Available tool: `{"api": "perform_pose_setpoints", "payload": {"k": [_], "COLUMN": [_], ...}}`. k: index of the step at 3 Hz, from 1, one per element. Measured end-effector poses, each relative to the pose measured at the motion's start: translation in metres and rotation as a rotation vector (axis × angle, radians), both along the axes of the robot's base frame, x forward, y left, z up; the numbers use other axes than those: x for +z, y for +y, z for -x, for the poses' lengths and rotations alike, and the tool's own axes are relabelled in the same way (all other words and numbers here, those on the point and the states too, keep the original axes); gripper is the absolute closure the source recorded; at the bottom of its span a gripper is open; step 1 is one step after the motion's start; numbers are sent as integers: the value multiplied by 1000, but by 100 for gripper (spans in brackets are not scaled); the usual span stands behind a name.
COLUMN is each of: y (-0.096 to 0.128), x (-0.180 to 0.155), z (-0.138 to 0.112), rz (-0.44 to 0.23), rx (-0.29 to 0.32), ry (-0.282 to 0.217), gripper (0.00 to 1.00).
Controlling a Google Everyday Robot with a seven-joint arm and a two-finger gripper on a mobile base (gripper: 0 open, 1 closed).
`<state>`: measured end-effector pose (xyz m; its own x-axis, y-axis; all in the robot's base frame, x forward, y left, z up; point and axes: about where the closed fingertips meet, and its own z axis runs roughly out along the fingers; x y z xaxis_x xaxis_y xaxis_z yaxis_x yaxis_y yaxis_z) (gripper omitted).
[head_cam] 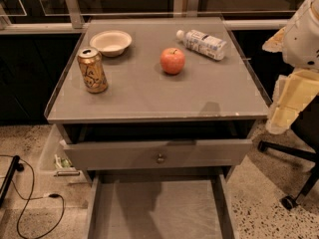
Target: Place apple into middle drawer
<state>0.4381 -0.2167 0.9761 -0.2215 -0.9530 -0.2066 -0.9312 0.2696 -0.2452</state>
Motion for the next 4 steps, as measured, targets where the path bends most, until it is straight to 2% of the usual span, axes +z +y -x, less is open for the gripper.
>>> {"api": "perform_pose_setpoints", "payload": {"k": [1,2,3,4], "y": [0,7,40,58], "x": [0,7,14,17], "z": [0,-9,-46,-76], "rz": [0,-15,-82,-161], "rx": [0,19,108,166], "ry": [0,-47,-129,-194], "gripper": [0,0,0,0]}}
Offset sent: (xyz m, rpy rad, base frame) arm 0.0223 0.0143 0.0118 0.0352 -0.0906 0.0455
